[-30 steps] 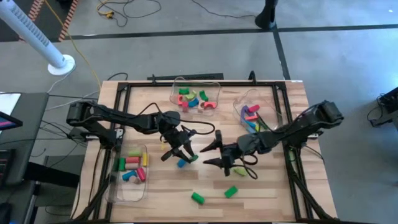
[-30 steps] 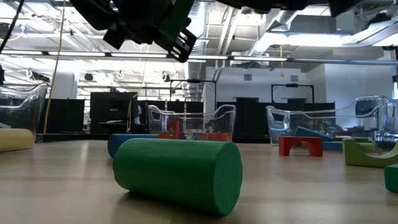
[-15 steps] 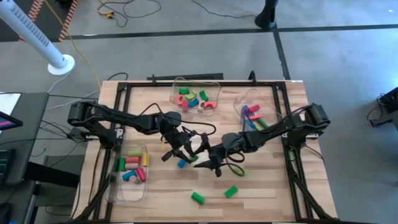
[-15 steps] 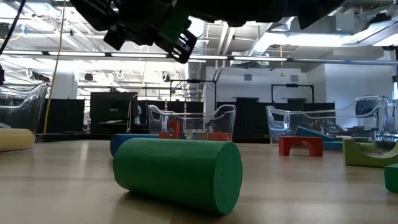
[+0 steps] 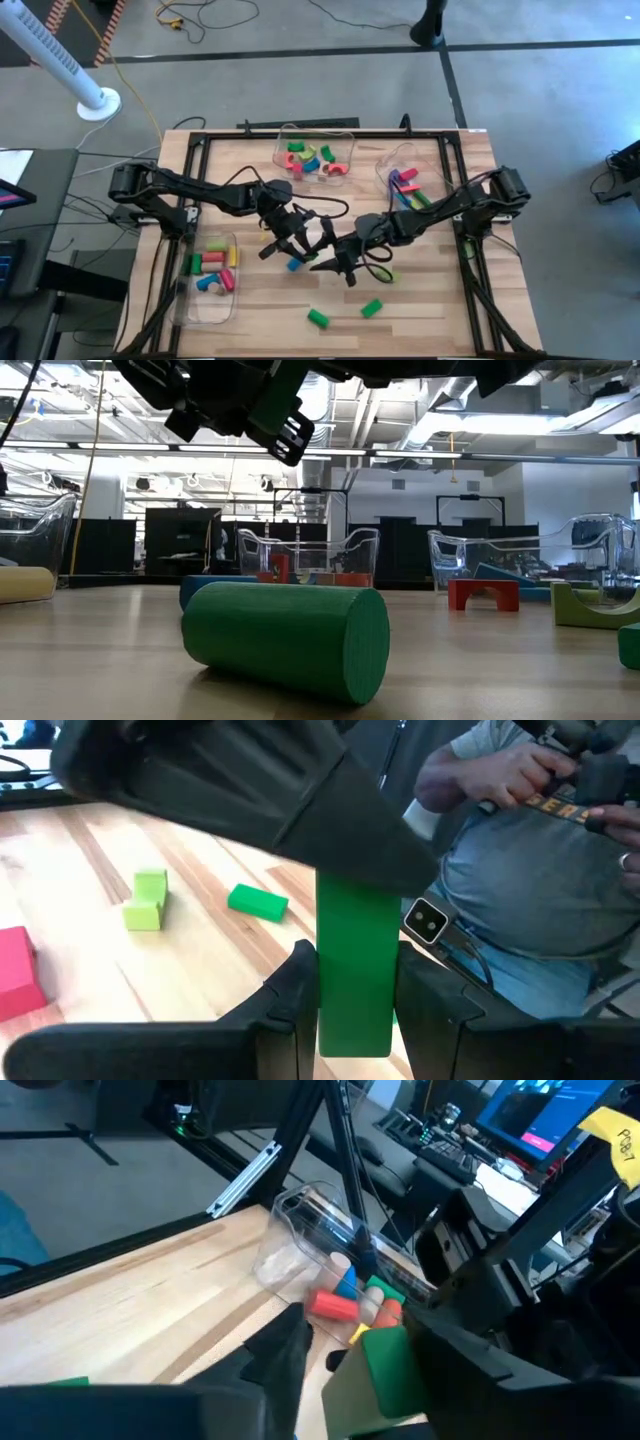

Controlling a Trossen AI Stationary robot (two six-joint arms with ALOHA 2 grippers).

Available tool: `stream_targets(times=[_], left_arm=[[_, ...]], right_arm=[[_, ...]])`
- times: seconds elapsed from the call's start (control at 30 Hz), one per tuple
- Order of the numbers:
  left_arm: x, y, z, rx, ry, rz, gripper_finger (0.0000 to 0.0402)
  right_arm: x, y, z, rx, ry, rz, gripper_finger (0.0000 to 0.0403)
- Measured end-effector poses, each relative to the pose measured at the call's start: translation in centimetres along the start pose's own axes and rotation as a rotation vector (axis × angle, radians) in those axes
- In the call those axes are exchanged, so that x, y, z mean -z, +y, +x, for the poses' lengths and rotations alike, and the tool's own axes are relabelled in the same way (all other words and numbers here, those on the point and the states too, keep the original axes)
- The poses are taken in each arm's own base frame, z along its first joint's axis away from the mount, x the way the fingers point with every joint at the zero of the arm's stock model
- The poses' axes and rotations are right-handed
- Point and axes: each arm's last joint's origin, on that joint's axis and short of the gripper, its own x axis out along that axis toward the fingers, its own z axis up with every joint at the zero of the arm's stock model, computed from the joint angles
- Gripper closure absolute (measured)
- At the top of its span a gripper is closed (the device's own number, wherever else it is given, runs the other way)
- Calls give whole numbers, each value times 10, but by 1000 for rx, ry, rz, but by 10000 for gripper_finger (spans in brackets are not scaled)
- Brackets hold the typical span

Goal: Sort blocks by size
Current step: Put the green rectangular block into the right transparent bin

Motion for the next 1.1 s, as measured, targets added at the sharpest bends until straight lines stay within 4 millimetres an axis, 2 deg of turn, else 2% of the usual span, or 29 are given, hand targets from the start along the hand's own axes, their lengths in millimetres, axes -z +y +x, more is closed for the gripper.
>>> stream_targets(times=[0.27, 0.53, 0.67, 0.9, 1.0, 1.1], left_arm=[[0, 0, 0, 12, 0, -2, 304], [0, 0, 0, 15, -4, -5, 304], [0, 0, 0, 13, -3, -14, 288], [-2, 1, 0, -29, -10, 0, 237], [-1, 2, 0, -52, -5, 12, 228], [-1, 3, -1, -85, 4, 7, 227]], right_arm=[[1, 1, 0, -20, 13, -4, 294], [2, 2, -1, -32, 27, -2, 303], [2, 3, -2, -39, 37, 15, 304], [-4, 3, -20, -95, 149, 103, 306], [-14, 2, -33, -88, 200, 138, 306], [-15, 7, -47, -57, 335, 153, 306]])
